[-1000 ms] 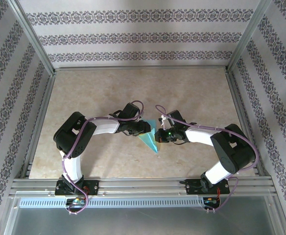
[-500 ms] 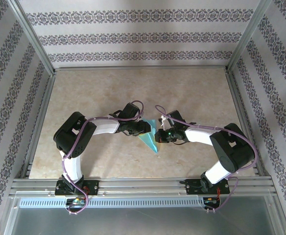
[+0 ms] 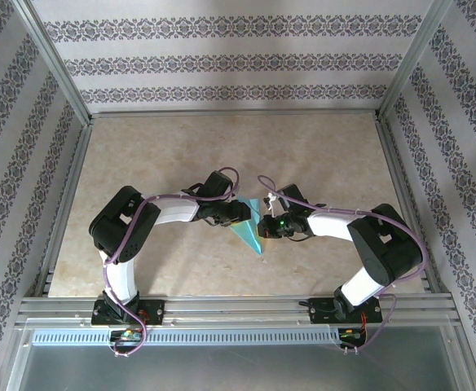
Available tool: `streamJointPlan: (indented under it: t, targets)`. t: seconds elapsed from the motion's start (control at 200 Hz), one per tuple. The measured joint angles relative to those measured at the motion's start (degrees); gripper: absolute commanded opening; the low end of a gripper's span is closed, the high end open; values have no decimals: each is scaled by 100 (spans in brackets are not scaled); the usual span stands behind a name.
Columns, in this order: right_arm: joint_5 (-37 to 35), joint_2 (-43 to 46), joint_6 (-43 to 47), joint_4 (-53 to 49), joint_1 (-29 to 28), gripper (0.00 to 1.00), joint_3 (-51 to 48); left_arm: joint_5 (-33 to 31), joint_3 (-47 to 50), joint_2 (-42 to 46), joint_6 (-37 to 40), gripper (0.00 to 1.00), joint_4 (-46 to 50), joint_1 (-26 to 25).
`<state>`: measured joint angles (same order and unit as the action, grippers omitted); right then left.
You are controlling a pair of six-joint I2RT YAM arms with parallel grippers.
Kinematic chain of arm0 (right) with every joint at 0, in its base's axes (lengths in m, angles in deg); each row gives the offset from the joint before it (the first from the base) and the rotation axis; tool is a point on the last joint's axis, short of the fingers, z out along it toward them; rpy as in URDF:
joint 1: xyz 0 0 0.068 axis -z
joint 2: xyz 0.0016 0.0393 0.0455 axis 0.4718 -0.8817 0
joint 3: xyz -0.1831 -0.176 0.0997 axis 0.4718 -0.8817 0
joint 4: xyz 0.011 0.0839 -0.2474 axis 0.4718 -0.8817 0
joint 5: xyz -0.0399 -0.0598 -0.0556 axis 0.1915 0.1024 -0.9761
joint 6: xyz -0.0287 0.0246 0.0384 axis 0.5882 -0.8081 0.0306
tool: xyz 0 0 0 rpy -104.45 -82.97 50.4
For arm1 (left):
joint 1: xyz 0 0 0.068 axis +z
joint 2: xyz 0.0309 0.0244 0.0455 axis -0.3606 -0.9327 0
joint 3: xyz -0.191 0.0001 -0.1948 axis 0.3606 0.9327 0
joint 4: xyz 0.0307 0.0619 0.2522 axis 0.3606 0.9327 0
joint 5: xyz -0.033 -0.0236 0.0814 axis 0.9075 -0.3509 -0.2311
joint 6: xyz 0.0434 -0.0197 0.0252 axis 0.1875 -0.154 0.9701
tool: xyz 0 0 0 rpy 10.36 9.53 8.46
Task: Fold a paper plane with a square sheet of paper (fold left side to right side)
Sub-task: Fourth fold the wing at the center of the table.
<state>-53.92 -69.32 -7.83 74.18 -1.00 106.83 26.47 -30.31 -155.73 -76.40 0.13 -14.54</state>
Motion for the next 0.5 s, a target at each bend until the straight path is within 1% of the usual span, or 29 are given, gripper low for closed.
streamJointPlan:
  t: [0.29, 0.43, 0.47, 0.5]
  targets:
    - [-11, -90, 44, -35, -57, 0, 98, -22, -140, 57, 52, 46, 195, 0]
    - [-7, -149, 68, -66, -74, 0, 164, -103, -234, 293, 109, 47, 348, 2]
    - [-4, -162, 68, -68, -74, 0, 175, -109, -249, 382, 129, 45, 372, 4]
    - [-2, -168, 70, -70, -76, 0, 186, -111, -267, 439, 138, 41, 387, 7]
